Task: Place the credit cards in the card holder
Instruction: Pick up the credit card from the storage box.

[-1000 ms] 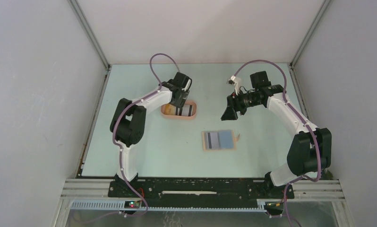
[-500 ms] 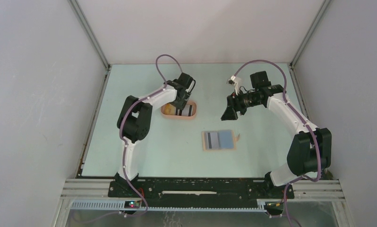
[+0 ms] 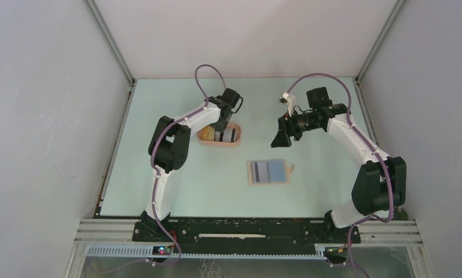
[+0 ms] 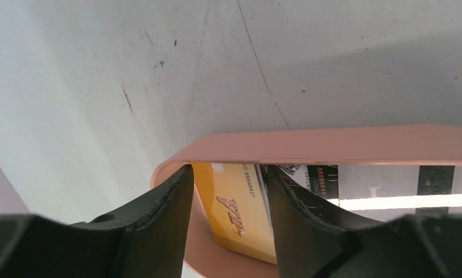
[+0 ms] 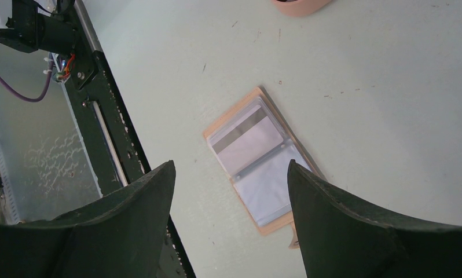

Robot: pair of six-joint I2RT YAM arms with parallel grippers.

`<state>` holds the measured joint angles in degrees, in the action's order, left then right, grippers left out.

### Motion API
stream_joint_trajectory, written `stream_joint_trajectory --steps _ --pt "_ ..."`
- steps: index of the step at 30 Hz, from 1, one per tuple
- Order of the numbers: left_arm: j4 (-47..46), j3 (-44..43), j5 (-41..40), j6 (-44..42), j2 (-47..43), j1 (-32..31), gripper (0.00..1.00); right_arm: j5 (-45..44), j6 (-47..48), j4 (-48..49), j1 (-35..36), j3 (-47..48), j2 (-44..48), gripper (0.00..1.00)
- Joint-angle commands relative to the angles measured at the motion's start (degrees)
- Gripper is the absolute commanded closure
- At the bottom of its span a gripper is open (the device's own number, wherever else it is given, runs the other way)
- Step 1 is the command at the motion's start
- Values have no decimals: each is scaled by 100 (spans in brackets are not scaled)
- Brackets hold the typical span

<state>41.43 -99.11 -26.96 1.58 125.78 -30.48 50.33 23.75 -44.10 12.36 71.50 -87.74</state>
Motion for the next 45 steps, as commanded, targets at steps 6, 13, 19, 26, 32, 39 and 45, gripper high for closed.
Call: stream_joint_trajectory --steps 6,13,19,26,32,39,45 --pt "-79 219 -749 112 -343 -19 49 118 84 -20 -6 197 82 20" --pt "-179 440 -954 192 -655 -16 53 124 95 -18 -6 190 75 20" --pt "-227 606 -1012 215 -877 -19 57 131 95 -19 -6 191 60 20" --pt "-273 771 -1049 211 -1026 -15 60 142 91 -29 -6 194 59 20" --pt "-405 761 -483 227 -1068 -17 59 140 95 -29 -6 191 65 20" --pt "-469 815 -691 321 -1057 -19 54 183 67 -16 8 194 20 20" --pt "-2144 2280 -258 388 -2859 162 38 71 -350 343 408 282 -98 20"
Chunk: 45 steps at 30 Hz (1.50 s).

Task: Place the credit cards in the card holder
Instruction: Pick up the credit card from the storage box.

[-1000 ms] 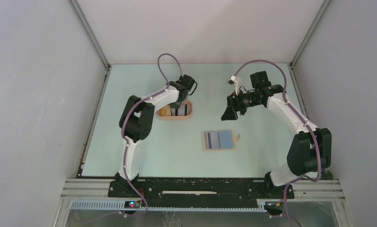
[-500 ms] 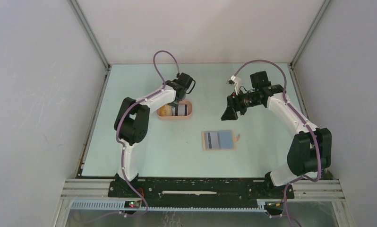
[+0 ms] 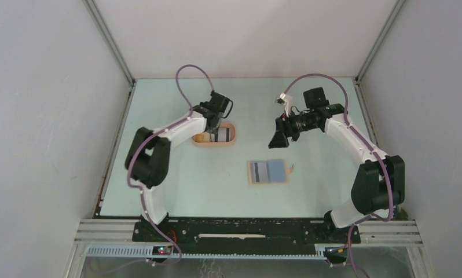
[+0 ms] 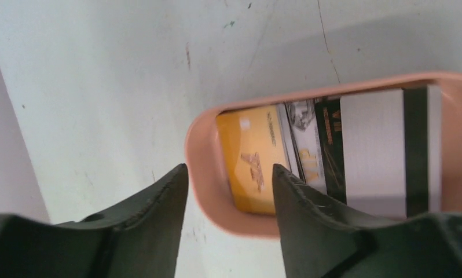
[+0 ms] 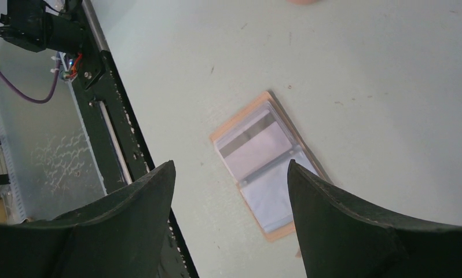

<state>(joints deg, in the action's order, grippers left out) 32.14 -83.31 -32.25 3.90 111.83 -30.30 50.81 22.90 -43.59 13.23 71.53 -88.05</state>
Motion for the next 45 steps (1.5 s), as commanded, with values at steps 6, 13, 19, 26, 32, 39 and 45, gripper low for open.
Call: stream_joint_trajectory --steps 6,13,19,26,32,39,45 --pt "-2168 2079 1638 777 -2567 1145 20 48 -1005 945 803 691 -498 21" --pt "-3187 3142 3775 1653 -2416 2229 5 -489 -2290 1732 1526 1943 -1805 24" --pt "-3176 2942 4187 1589 -2126 2357 18 -1696 -4186 2208 1965 3000 -2891 27" --pt "-2384 2438 4339 1506 -1449 2441 47 -1828 -5459 2239 2088 3777 -3896 37" --pt "-2188 2358 4457 1472 -1284 2437 64 -1906 -5900 2090 2236 4310 -4534 37" --pt "-2230 2498 4674 1630 -1263 2433 78 -2116 -6035 1860 2348 4800 -5100 37" --pt "-2367 2663 4760 1874 -1292 2406 82 -2136 -6122 1799 2393 4738 -5247 36"
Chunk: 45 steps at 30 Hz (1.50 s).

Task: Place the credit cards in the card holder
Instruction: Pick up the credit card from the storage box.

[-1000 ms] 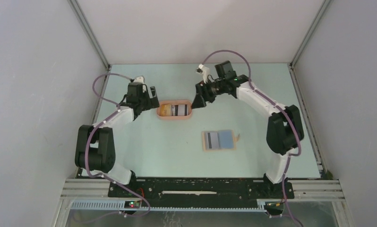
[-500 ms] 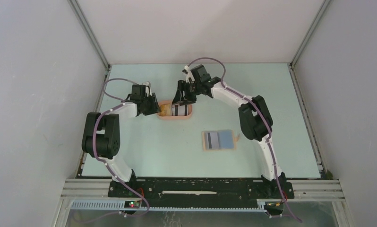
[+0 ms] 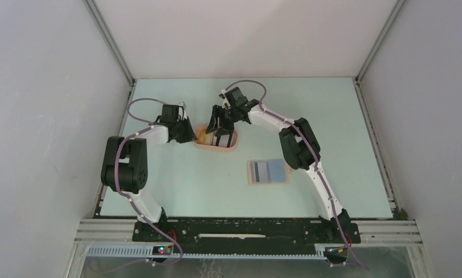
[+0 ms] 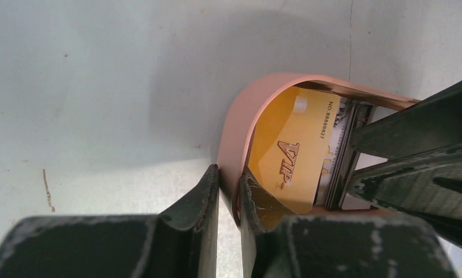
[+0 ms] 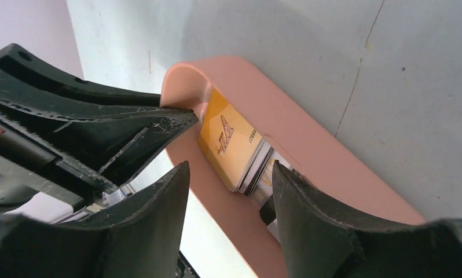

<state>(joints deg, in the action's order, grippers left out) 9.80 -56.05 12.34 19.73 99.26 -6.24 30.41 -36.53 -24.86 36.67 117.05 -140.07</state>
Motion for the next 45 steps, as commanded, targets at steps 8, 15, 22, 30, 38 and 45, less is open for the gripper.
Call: stream_joint_trajectory --steps 8,15,22,30,38,45 --pt "-328 184 147 631 -204 -149 83 -705 -423 -133 174 -246 245 35" --pt "-471 394 10 871 -365 -321 83 -738 -672 -27 227 -245 50 34" --pt "-505 413 -53 983 -373 -499 84 -315 -906 248 244 -165 -133 35" --pt "-507 424 -148 1043 -337 -570 84 244 -1002 413 215 39 -264 38" --pt "-491 407 -239 1068 -314 -576 84 742 -996 722 156 -144 58 46" --pt "-463 389 -293 1064 -289 -575 84 850 -973 763 166 -173 89 46"
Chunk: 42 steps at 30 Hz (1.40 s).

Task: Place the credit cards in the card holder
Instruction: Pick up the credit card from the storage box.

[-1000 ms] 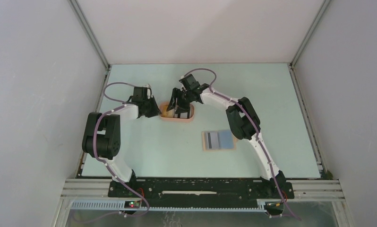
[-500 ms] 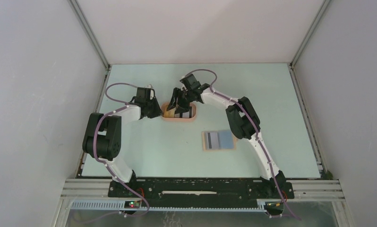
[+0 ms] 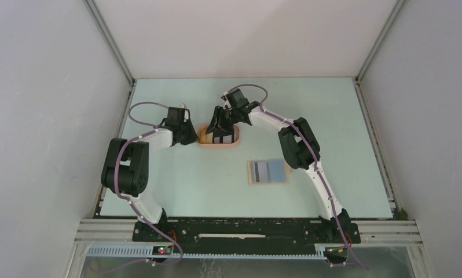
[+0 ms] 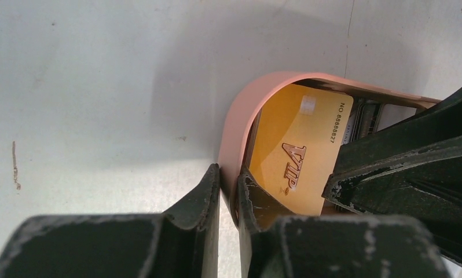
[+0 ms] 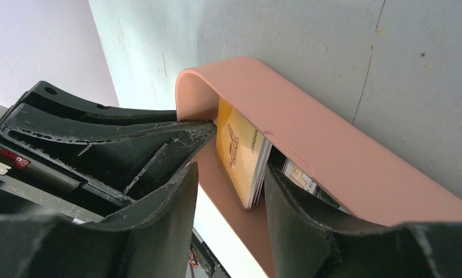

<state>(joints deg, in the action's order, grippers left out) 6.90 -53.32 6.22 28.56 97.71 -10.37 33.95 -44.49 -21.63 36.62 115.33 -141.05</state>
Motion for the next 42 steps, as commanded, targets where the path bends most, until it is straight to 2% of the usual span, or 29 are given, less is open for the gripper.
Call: stream_joint_trajectory --steps 1,6,10,13,28,38,42 --pt "-171 116 325 184 -130 -163 84 509 -172 447 180 -4 188 46" --pt "-175 84 319 178 -82 -175 84 573 -121 453 229 50 141 47" --pt "-151 66 301 176 -69 -197 84 602 -106 489 249 50 114 55" --pt "-141 50 300 173 -59 -198 84 625 -80 493 249 51 96 56" --pt "-92 -5 284 190 -68 -271 84 714 27 544 249 91 -144 44" --pt "-92 9 279 196 -100 -290 84 -273 416 -276 173 253 -184 42" --pt "-92 -6 276 197 -108 -308 84 -330 485 -311 104 178 -97 44"
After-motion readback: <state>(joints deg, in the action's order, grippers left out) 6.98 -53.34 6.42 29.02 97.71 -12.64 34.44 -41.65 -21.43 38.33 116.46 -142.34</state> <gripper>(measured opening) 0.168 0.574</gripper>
